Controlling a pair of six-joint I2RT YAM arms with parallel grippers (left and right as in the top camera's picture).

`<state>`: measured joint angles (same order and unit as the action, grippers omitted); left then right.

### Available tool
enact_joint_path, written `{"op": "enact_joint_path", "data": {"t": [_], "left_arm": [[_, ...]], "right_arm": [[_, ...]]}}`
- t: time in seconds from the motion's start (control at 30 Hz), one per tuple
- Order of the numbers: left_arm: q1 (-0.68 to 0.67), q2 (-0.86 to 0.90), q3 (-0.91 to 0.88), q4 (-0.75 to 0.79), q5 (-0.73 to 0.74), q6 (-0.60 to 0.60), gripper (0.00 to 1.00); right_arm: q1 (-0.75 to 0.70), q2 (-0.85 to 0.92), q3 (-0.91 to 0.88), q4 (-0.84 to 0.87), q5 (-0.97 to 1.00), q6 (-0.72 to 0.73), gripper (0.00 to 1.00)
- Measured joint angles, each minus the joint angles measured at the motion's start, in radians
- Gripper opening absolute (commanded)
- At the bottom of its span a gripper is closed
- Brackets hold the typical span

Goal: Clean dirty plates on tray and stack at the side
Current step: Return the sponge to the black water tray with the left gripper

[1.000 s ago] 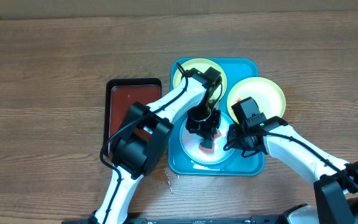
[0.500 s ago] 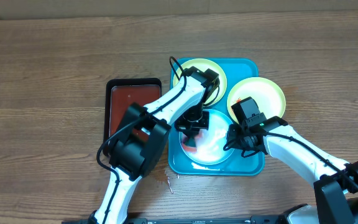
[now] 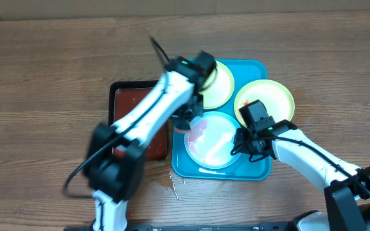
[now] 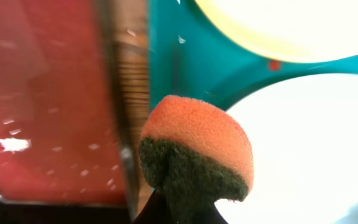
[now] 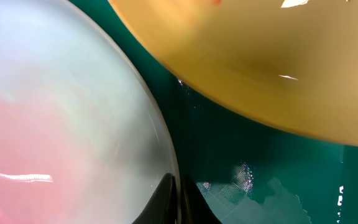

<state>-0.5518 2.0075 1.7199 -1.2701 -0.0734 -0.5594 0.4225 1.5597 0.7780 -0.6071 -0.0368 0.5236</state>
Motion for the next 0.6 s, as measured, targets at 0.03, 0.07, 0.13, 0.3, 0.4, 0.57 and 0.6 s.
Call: {"op": "enact_joint_path", "data": {"t": [0.03, 0.07, 0.13, 0.3, 0.4, 0.57, 0.6], "left_arm": [[0.014, -0.04, 0.0, -0.003, 0.006, 0.0, 0.04], [0.029, -0.082, 0.0, -0.009, 0.01, 0.001, 0.05], [0.062, -0.159, 0.0, -0.023, 0.013, 0.01, 0.04], [0.18, -0.247, 0.001, -0.082, -0.029, 0.019, 0.04], [0.265, -0.238, -0.032, -0.065, -0.056, 0.036, 0.04], [0.374, -0.187, -0.191, 0.039, -0.067, 0.046, 0.04], [0.389, -0.171, -0.231, 0.073, -0.059, 0.049, 0.04]], "right_arm": [[0.0, 0.0, 0.0, 0.0, 0.0, 0.0, 0.04], [0.0, 0.0, 0.0, 0.0, 0.0, 0.0, 0.04], [0.0, 0.0, 0.0, -0.001, 0.0, 0.0, 0.04], [0.0, 0.0, 0.0, 0.0, 0.0, 0.0, 0.04], [0.0, 0.0, 0.0, 0.001, 0.0, 0.0, 0.04], [0.0, 0.0, 0.0, 0.001, 0.0, 0.0, 0.04], [0.0, 0.0, 0.0, 0.0, 0.0, 0.0, 0.04]]}}
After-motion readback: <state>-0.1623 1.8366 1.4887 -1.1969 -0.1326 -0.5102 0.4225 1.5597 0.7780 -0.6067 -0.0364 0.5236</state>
